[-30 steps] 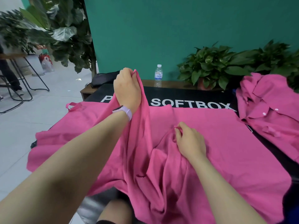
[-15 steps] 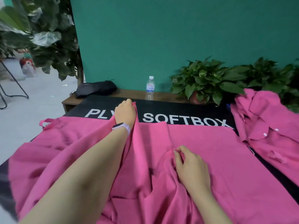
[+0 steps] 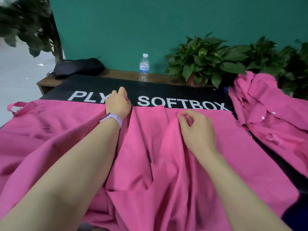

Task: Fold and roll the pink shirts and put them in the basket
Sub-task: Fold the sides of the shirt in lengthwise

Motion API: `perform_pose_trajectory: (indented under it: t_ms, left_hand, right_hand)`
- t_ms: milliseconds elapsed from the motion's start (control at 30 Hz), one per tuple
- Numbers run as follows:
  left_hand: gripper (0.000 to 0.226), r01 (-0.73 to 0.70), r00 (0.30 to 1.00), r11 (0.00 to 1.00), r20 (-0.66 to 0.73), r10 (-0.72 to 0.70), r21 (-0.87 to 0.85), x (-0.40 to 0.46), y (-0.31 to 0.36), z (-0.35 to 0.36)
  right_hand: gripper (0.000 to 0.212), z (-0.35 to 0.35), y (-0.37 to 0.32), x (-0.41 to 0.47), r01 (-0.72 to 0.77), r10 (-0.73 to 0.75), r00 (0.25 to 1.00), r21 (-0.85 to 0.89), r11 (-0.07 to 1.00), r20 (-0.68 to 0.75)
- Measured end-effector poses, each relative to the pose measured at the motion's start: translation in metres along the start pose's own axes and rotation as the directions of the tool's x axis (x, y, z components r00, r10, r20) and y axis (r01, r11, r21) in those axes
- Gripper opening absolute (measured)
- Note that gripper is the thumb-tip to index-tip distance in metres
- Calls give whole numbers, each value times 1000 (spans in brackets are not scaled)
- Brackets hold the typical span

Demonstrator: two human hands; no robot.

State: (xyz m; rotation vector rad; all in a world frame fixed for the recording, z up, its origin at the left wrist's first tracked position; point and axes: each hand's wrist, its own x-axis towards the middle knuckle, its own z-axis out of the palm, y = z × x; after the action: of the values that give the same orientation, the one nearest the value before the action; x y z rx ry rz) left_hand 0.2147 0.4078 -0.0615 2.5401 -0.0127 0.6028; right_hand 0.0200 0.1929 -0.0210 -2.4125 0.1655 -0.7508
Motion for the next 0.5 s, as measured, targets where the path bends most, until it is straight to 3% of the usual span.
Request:
perform_pose_trajectory:
  t_ms: [67,233,333,433,500]
  left_hand:
    - [12,14,1000,1000,17,-14,18,0,-1,0]
    - [12,9,1000,1000,23,-10,26,4,-3,3]
    - [17,11,1000,999,6,-11,46,7,-8,7]
    - [19,10,1000,998,11,-11,55,12,-12,11]
    - [21,12,1000,997,23,-14,71,16,-12,14]
  right_hand:
    - [19,-7,-4,39,37,-32,995,47,998,-96]
    - [20,5,3,123,109,-124,965,-76,991,-232]
    - [20,35,20,150,92,-121,975,-157,983,-186]
    - [20,80,47,145,71,-87,995,-280,957,-42]
    - [19,99,61,139,48,-46,999,-272,961,14]
